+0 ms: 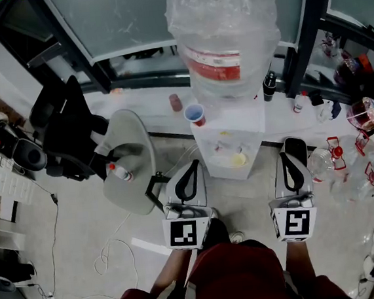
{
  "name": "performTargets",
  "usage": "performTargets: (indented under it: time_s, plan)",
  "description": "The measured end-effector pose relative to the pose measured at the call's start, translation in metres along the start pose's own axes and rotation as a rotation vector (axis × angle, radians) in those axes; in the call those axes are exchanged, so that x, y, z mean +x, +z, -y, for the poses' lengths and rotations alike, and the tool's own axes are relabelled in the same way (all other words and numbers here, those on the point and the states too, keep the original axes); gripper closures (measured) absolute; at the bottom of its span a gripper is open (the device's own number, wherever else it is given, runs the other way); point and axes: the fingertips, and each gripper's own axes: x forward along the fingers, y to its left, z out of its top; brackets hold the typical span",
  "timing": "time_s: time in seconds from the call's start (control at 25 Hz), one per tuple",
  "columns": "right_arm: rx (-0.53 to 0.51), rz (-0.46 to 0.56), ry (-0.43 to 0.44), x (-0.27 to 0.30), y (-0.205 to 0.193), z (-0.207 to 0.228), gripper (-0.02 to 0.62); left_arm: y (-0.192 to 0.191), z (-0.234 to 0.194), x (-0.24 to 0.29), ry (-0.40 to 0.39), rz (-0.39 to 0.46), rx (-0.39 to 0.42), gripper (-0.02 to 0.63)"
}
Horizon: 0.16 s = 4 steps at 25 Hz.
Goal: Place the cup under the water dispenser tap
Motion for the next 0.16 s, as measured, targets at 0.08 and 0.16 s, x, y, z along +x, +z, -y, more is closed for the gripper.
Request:
performTargets:
  time_s: [0.08,0.16]
  plan:
    - [0.001,0.0,0.0,-0.0004,-0.0016,-0.0007,0.595,-0.0011,0.001,-0.0003,0.0,0.003,-0.001,0.611]
    - [0.002,-0.002,0.001,-0.0009,-0.0038,-0.0015,0.595,-0.0034,0.0023,-0.0007,-0.001,0.002,-0.002,0.611]
